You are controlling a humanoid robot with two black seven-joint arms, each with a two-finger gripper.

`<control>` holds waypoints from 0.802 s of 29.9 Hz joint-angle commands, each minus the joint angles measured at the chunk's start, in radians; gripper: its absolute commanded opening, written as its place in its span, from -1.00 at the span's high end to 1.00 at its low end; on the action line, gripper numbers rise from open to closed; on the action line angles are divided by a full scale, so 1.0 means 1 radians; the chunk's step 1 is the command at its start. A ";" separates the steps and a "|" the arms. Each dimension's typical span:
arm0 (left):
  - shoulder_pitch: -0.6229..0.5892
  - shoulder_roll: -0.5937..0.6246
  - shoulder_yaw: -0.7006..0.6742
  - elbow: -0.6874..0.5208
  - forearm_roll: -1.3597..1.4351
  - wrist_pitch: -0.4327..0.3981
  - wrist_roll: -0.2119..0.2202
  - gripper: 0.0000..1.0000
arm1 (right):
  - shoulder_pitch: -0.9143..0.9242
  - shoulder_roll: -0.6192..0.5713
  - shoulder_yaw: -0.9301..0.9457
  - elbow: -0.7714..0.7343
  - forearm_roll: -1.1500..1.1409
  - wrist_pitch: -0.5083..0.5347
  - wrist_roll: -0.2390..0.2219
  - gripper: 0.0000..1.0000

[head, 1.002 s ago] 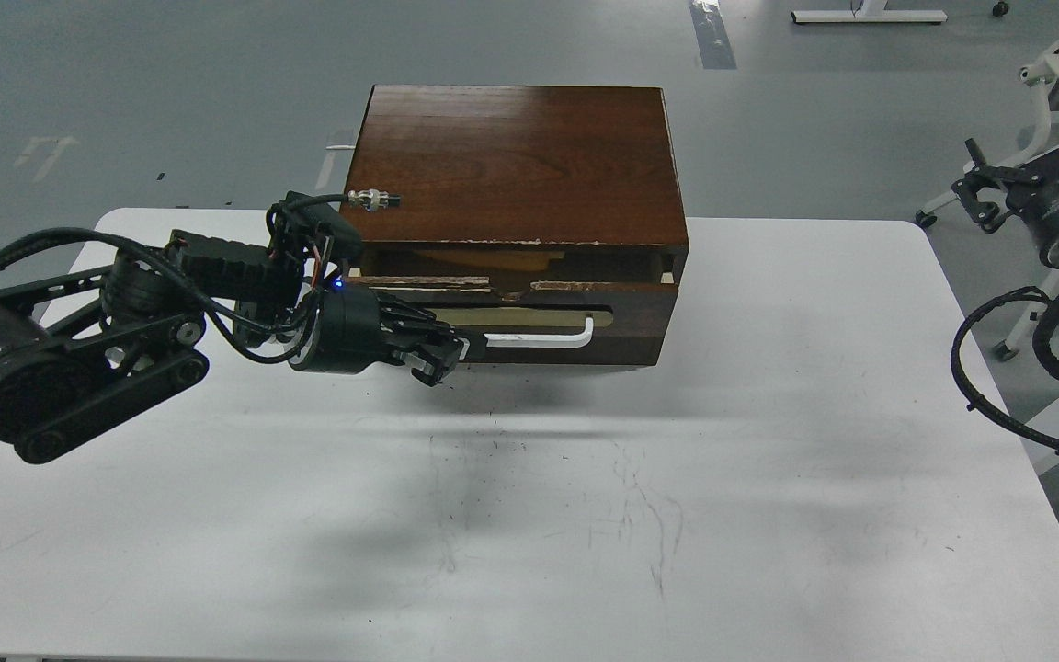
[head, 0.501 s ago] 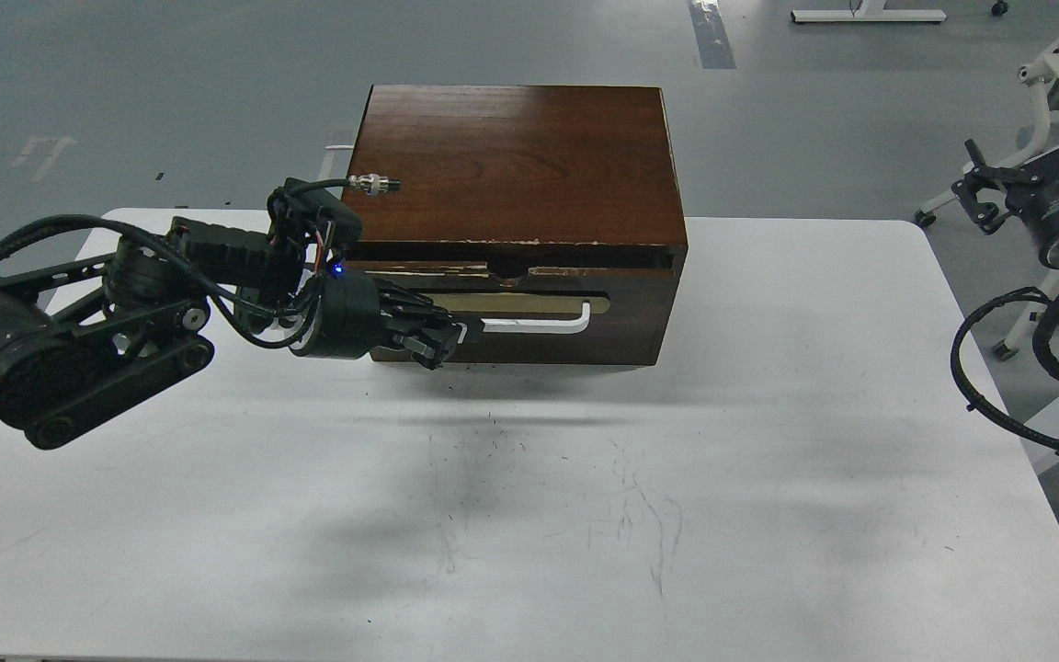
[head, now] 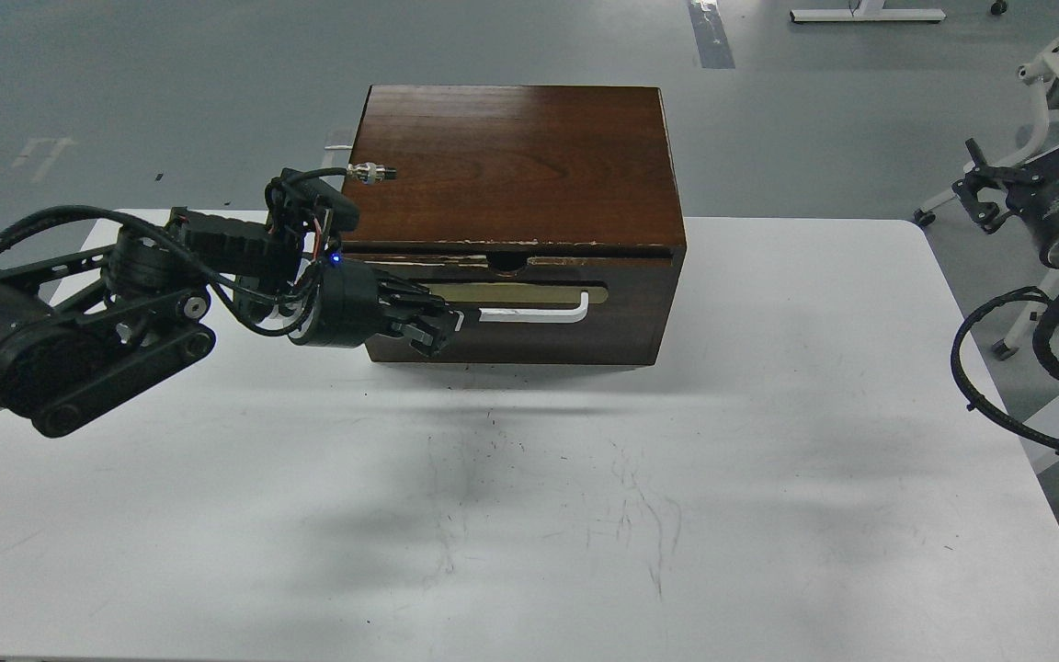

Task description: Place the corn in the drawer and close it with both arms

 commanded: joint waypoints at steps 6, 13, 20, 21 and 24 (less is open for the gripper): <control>-0.010 -0.006 0.000 0.028 -0.004 0.000 0.001 1.00 | 0.000 0.000 0.000 -0.001 0.000 0.000 0.000 -1.00; -0.024 -0.006 0.000 0.011 -0.033 0.000 -0.001 1.00 | 0.002 0.000 0.000 -0.001 0.000 0.000 0.000 -1.00; -0.039 0.008 -0.001 -0.057 -0.139 0.000 -0.028 1.00 | 0.003 -0.003 0.000 0.000 0.000 0.000 0.000 -1.00; -0.042 0.009 -0.001 -0.057 -0.181 0.000 -0.040 1.00 | 0.003 -0.006 0.000 0.000 0.000 0.000 0.000 -1.00; -0.048 0.023 -0.027 -0.057 -0.360 0.000 -0.056 0.99 | 0.003 -0.006 0.000 0.000 0.000 0.000 0.000 -1.00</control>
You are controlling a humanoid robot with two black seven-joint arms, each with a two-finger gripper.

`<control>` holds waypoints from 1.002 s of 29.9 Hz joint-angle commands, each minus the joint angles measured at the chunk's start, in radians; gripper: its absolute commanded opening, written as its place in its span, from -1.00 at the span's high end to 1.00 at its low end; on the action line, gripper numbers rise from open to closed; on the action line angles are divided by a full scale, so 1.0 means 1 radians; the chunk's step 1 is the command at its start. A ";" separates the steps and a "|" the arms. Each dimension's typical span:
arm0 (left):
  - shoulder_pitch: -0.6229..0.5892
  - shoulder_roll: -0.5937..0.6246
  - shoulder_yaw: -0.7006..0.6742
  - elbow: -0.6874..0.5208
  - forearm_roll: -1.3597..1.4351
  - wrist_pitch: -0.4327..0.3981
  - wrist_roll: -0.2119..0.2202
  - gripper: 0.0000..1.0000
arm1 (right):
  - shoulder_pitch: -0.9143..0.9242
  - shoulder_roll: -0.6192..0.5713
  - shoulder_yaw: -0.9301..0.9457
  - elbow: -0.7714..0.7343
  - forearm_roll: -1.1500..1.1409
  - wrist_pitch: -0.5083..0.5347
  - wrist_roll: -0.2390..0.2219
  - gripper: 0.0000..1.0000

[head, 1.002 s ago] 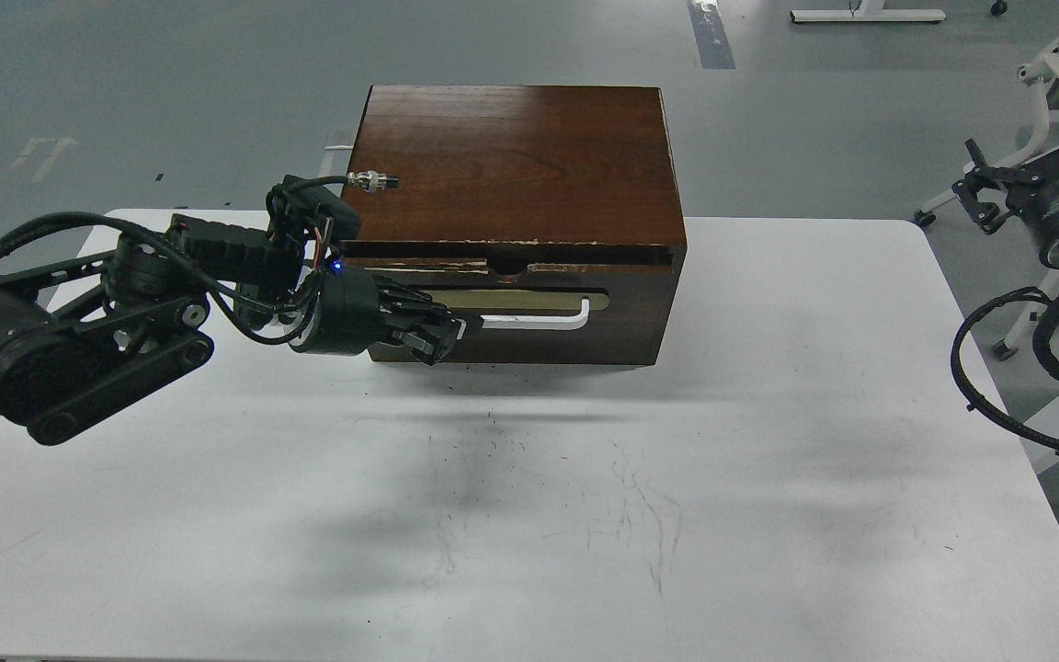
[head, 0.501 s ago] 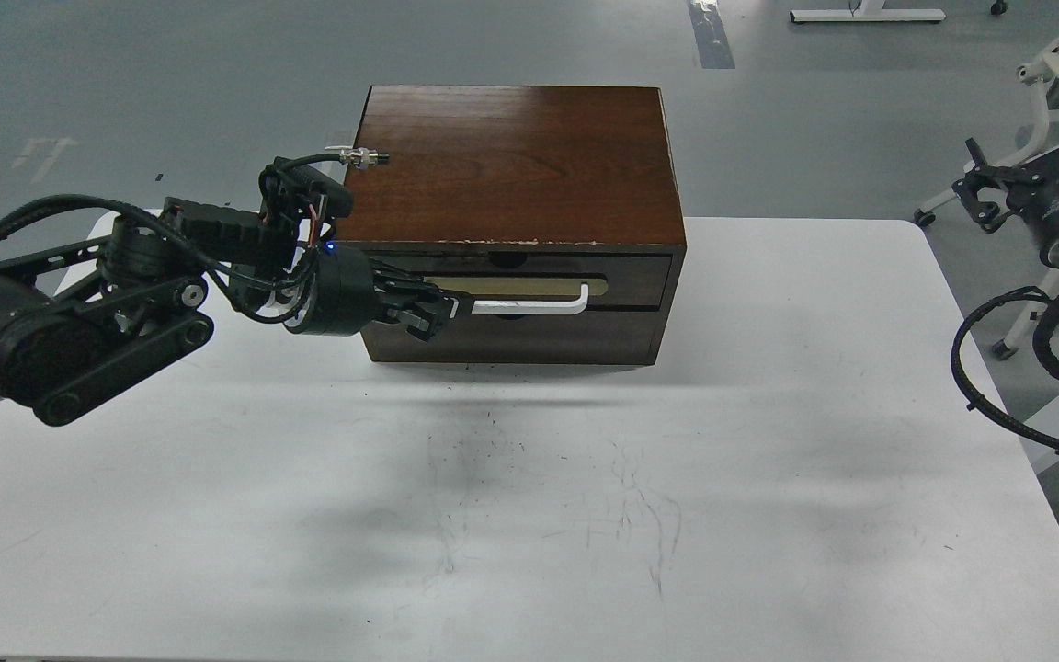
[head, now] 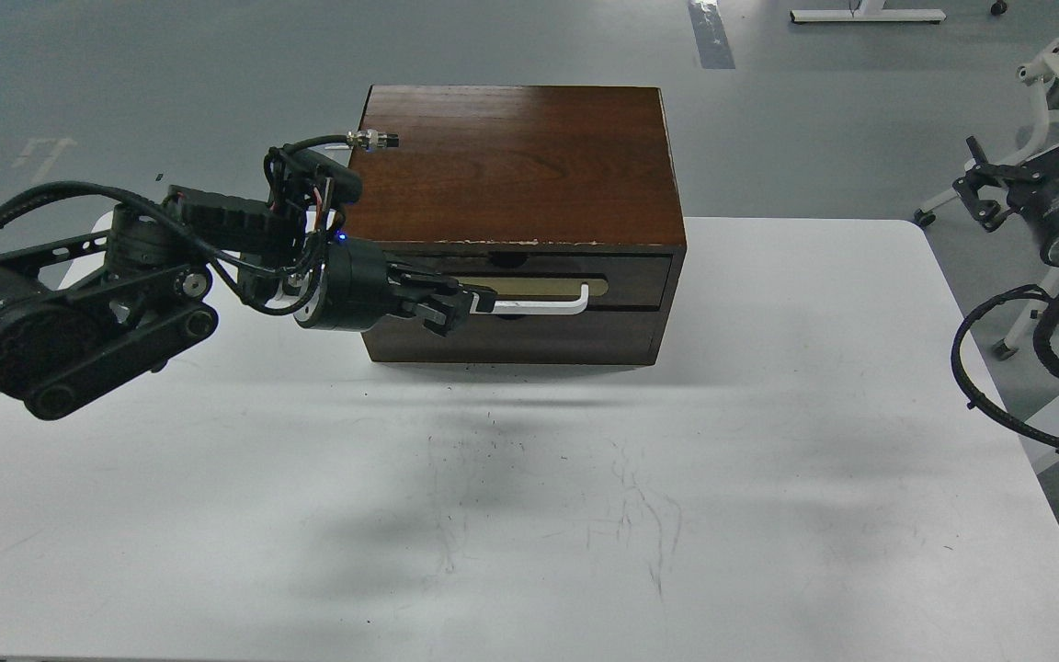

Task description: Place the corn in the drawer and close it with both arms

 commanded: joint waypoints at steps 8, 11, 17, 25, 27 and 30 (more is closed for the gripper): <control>0.000 0.058 -0.128 0.087 -0.721 0.000 -0.007 -0.78 | 0.001 -0.016 0.001 0.001 0.000 0.000 0.012 -1.00; 0.004 0.066 -0.155 0.133 -0.874 0.000 -0.014 -0.93 | 0.003 -0.020 0.001 0.001 0.000 0.000 0.018 -1.00; 0.012 0.063 -0.174 0.339 -1.337 0.000 -0.014 -0.95 | 0.034 -0.046 0.001 0.008 0.000 0.000 0.018 -1.00; 0.104 0.049 -0.177 0.565 -1.769 0.000 -0.014 -0.95 | 0.060 -0.040 0.002 0.005 -0.005 0.000 0.008 -1.00; 0.135 0.041 -0.186 0.604 -1.824 0.000 -0.011 -0.95 | 0.058 -0.036 0.002 0.005 -0.005 0.000 0.008 -1.00; 0.194 0.024 -0.215 0.628 -1.884 0.000 -0.006 -0.95 | 0.054 -0.030 0.005 0.004 -0.003 0.000 0.003 -1.00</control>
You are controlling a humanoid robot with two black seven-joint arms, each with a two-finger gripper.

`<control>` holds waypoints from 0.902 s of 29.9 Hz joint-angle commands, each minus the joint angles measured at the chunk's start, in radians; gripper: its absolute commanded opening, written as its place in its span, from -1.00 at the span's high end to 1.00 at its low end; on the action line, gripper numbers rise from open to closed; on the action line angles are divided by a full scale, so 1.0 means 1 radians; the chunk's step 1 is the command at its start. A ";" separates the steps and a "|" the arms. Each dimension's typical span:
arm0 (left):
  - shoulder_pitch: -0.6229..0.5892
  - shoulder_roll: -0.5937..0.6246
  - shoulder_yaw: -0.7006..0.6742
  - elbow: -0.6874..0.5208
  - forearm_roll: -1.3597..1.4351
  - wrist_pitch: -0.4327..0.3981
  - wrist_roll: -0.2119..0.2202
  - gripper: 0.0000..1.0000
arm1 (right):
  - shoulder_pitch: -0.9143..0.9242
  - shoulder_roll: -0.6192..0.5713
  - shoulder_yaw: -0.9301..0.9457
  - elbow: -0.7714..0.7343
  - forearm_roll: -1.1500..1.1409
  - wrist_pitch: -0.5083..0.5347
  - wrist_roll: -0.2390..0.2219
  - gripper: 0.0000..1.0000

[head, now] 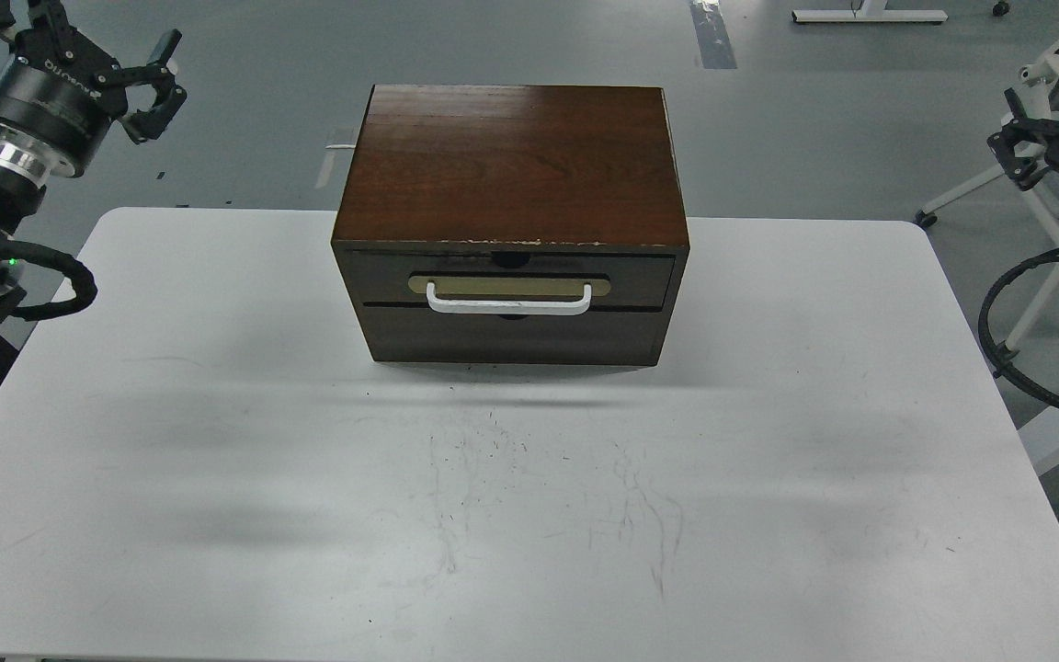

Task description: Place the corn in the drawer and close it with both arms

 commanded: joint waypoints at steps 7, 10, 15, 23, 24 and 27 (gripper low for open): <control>0.169 -0.056 -0.121 0.028 -0.066 0.000 0.072 -0.95 | -0.011 0.101 0.064 -0.033 0.025 0.000 -0.031 -1.00; 0.191 -0.060 -0.121 0.028 -0.066 0.000 0.070 -0.95 | -0.013 0.149 0.092 -0.066 0.025 0.000 -0.048 -1.00; 0.208 -0.060 -0.121 0.028 -0.066 0.000 0.069 -0.95 | -0.036 0.158 0.095 -0.068 0.025 0.000 -0.039 -1.00; 0.214 -0.062 -0.123 0.026 -0.061 0.000 0.064 -0.95 | -0.068 0.158 0.097 -0.068 0.025 0.000 -0.025 -1.00; 0.212 -0.065 -0.123 0.026 -0.061 0.000 0.063 -0.95 | -0.075 0.158 0.097 -0.070 0.025 0.000 -0.023 -1.00; 0.214 -0.071 -0.123 0.025 -0.061 0.000 0.063 -0.95 | -0.088 0.158 0.097 -0.073 0.024 0.000 -0.016 -1.00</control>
